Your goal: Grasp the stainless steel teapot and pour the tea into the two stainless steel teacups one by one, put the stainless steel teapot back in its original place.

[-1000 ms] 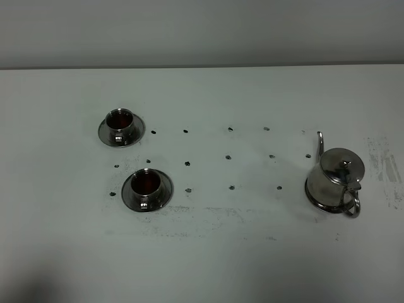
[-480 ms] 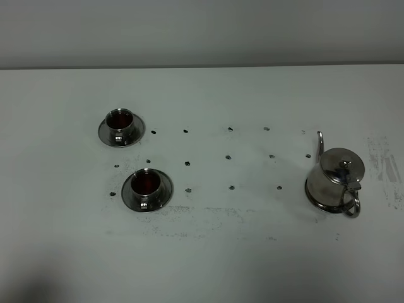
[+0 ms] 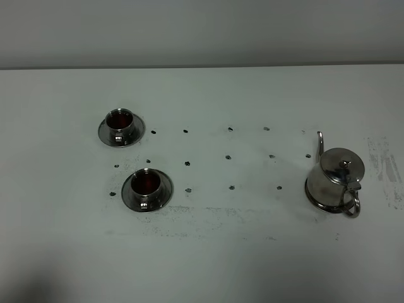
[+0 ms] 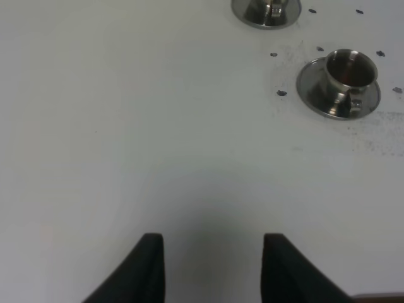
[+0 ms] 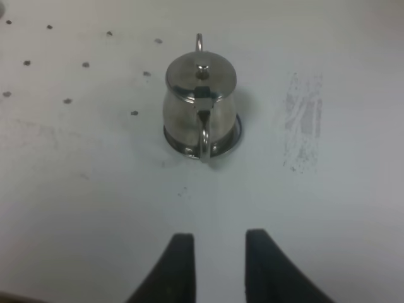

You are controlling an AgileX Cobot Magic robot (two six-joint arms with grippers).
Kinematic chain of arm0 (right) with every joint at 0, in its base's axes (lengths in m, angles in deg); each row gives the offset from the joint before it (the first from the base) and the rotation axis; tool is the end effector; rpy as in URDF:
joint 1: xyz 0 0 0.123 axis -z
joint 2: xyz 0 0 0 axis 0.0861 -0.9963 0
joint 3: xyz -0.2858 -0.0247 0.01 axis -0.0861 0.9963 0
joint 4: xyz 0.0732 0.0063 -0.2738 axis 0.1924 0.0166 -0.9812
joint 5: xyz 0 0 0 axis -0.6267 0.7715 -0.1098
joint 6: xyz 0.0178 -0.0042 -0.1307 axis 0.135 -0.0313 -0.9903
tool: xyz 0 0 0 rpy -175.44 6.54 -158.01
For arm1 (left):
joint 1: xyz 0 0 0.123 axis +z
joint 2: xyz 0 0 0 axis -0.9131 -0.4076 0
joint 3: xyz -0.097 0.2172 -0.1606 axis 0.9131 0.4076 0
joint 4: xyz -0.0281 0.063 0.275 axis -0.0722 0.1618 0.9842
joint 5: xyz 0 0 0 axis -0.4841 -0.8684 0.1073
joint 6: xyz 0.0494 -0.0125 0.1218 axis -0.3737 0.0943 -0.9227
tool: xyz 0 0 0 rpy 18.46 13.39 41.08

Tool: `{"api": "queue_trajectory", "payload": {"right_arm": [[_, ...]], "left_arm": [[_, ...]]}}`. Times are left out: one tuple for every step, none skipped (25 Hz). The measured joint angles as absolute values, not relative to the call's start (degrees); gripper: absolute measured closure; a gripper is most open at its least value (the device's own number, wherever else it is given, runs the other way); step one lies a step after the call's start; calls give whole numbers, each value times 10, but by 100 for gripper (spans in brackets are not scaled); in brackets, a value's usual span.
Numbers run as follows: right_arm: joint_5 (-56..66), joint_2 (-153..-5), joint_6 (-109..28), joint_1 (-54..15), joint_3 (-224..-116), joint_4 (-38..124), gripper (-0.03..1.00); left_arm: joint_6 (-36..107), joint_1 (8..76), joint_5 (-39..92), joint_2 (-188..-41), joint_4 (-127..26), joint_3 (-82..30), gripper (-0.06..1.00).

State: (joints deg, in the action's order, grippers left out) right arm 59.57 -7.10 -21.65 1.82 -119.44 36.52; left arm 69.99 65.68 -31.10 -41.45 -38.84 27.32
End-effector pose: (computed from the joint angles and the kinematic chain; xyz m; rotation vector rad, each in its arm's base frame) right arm 0.0554 0.0068 0.2736 -0.1334 2.0970 0.0299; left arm 0.0614 -0.0035 0.2586 -0.0085 2.0887 -0.0445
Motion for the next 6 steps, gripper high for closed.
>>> {"api": "queue_trajectory", "payload": {"right_arm": [[596,-71,-216,18,-1194,365,75],[596,-71,-216,18,-1194,365,75],[596,-71,-216,18,-1194,365,75],[596,-71,-216,18,-1194,365,75],[596,-71,-216,18,-1194,365,75],[596,-71,-216,18,-1194,365,75]], "left_arm": [[700,657,-311,-415,-388,273,58],[700,657,-311,-415,-388,273,58],[700,657,-311,-415,-388,273,58],[700,657,-311,-415,-388,273,58],[700,657,-311,-415,-388,273,58],[700,657,-311,-415,-388,273,58]]}}
